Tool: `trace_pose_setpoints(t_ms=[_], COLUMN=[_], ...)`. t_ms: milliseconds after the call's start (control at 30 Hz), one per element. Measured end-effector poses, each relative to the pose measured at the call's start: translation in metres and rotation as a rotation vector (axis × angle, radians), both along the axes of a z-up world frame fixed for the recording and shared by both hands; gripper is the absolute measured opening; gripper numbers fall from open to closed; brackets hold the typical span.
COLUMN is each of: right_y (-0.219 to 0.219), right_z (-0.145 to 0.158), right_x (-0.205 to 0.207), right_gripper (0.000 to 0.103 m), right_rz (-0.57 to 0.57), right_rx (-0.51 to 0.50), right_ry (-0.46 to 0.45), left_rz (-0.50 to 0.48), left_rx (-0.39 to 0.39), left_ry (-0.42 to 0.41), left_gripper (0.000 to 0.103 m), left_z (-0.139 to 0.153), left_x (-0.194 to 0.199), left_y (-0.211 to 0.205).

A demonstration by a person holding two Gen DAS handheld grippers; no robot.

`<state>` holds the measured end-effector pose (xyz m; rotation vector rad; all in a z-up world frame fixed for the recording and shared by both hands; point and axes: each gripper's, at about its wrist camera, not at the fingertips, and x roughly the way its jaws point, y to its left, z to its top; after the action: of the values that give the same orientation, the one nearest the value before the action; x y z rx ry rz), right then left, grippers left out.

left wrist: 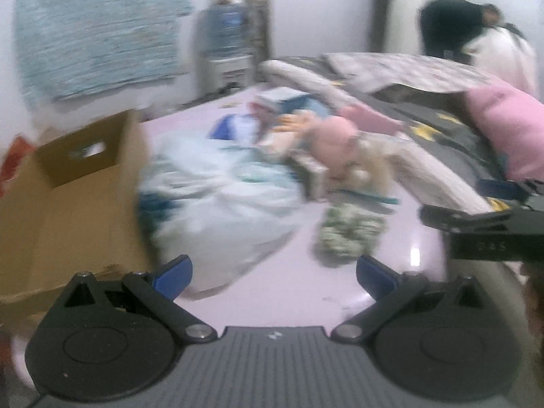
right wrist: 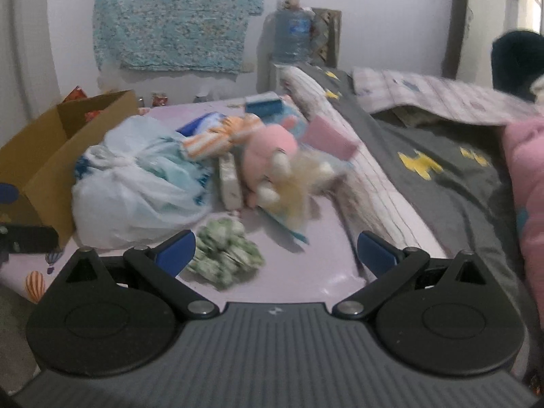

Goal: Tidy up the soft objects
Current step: 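Reach both tools to the pink plush toy and clear bag, grasp them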

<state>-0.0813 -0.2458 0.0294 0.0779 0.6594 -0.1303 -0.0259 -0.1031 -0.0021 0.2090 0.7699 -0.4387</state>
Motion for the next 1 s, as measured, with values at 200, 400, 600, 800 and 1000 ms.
trace_pose_setpoints(t_ms=[200, 400, 600, 800, 1000], right_y=[-0.038, -0.061, -0.085, -0.108, -0.119], right_z=[-0.011, -0.008, -0.005, -0.02, -0.043], right_x=[0.008, 0.039, 0.079, 0.112, 0.129], right_gripper=[0.102, 0.099, 0.085, 0.066, 0.063], right_rz=[-0.008, -0.007, -0.028, -0.094, -0.122], right_rx=[0.194, 0.287, 0.363, 0.458, 0.507], right_ry=[-0.019, -0.072, -0.12, -0.098, -0.077], left_rz=[-0.133, -0.176, -0.192, -0.201, -0.141], left_rx=[-0.12, -0.133, -0.152, -0.192, -0.303], left_ry=[0.046, -0.087, -0.111, -0.036, 0.105], left_gripper=[0.103, 0.103, 0.1, 0.092, 0.084], left_z=[-0.014, -0.002, 0.002, -0.003, -0.004], left_x=[0.016, 0.027, 0.063, 0.114, 0.175], left_y=[-0.032, -0.054, -0.073, -0.092, -0.107])
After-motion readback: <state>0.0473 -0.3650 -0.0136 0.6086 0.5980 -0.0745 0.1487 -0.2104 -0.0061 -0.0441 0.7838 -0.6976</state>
